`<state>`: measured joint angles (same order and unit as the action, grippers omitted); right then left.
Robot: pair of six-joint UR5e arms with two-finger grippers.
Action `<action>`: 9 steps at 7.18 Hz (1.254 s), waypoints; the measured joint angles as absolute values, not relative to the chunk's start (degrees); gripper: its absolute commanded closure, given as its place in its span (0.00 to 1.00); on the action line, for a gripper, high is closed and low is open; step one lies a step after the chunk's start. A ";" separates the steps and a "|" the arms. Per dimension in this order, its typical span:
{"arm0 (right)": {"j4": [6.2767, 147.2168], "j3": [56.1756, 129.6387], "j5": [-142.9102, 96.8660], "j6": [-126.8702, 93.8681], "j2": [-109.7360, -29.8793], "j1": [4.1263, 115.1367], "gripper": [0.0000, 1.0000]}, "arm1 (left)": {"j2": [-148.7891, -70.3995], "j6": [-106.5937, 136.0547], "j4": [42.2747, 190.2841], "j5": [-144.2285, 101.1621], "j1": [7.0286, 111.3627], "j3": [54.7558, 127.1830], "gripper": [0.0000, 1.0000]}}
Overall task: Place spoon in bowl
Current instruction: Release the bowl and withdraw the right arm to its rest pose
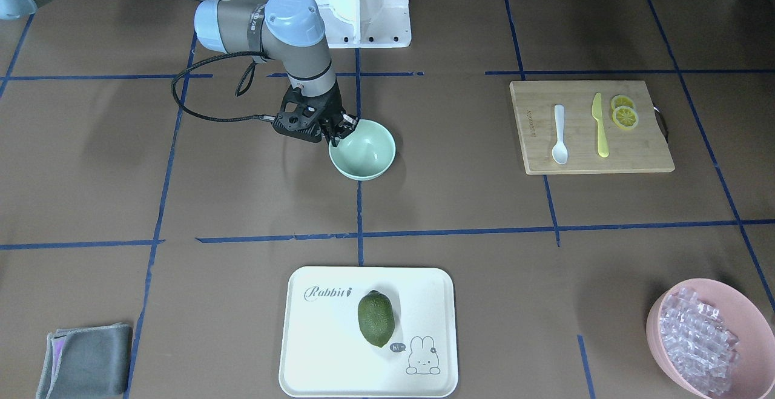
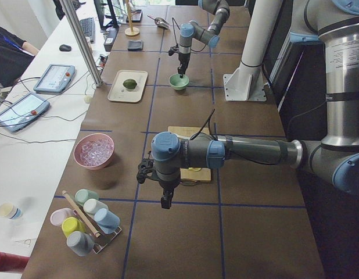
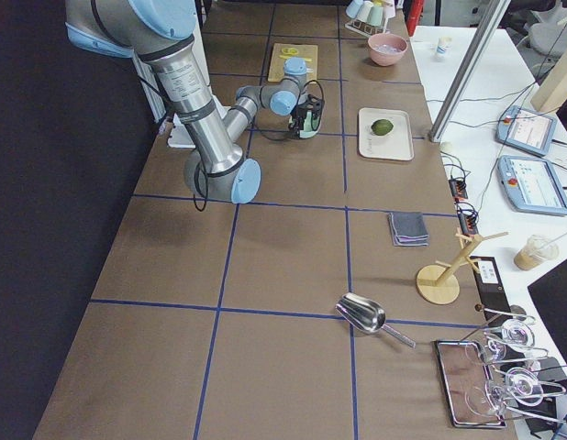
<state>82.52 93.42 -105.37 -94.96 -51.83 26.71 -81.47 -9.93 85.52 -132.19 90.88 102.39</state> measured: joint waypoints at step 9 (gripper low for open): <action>92.58 101.64 -130.11 -28.39 -74.61 67.11 0.00 | -83.90 -9.46 89.33 -132.36 90.77 102.75 0.00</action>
